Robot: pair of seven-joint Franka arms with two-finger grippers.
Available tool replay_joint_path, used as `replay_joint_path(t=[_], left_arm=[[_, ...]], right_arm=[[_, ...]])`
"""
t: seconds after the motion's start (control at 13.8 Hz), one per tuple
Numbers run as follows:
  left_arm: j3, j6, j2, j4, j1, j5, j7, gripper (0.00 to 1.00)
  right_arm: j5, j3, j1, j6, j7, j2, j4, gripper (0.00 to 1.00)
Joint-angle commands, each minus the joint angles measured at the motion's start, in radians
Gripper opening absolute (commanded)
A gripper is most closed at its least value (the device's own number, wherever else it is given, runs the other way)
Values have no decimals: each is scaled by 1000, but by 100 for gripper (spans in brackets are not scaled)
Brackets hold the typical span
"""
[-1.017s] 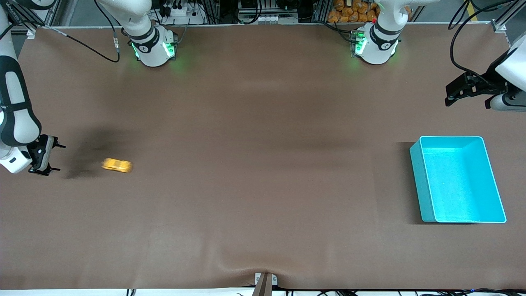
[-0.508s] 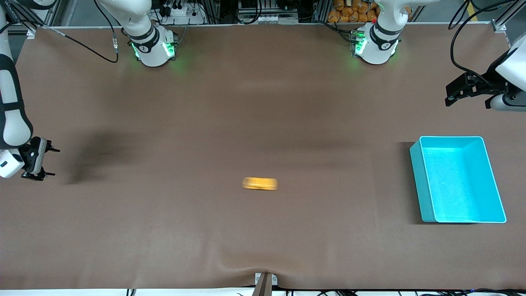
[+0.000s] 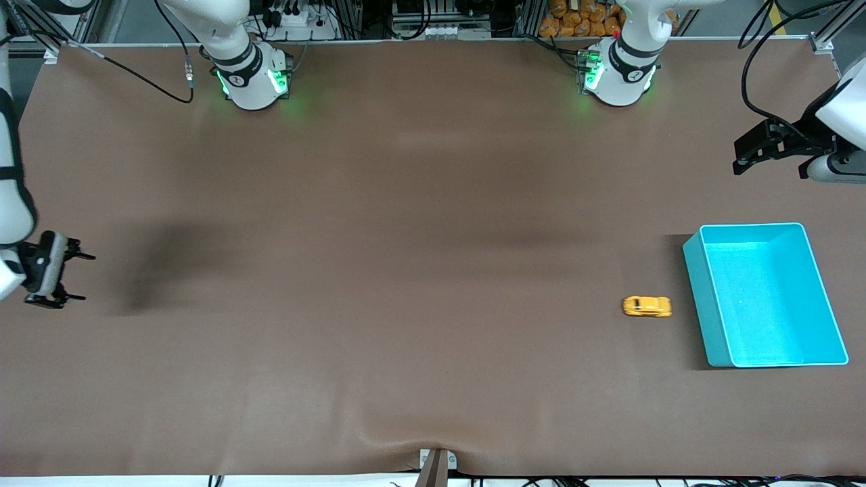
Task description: Wind and store yellow beetle car
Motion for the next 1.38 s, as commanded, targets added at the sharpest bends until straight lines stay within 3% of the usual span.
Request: replay_joint_path(t=[0.0,0.51,0.8,1.02,1.31], left_arm=[[-3,-4,0,6,1,19,4,100],[17,15,44,12,16,21,4,100],[17,58,144,13,47,16,-10,100],[17,107,228,13,45,12,-59,100],[16,183,379,10,45,19,-313,100]], right_arm=[[9,3,17,-228,128,-45,153,100],[18,8,64,-380,485,-246,183,100],[17,7,113,-444,764,-338,183,100],[-14,3,225,-512,1097,-410,193,100],[-37,5,354,-564,1589,-454,195,100]])
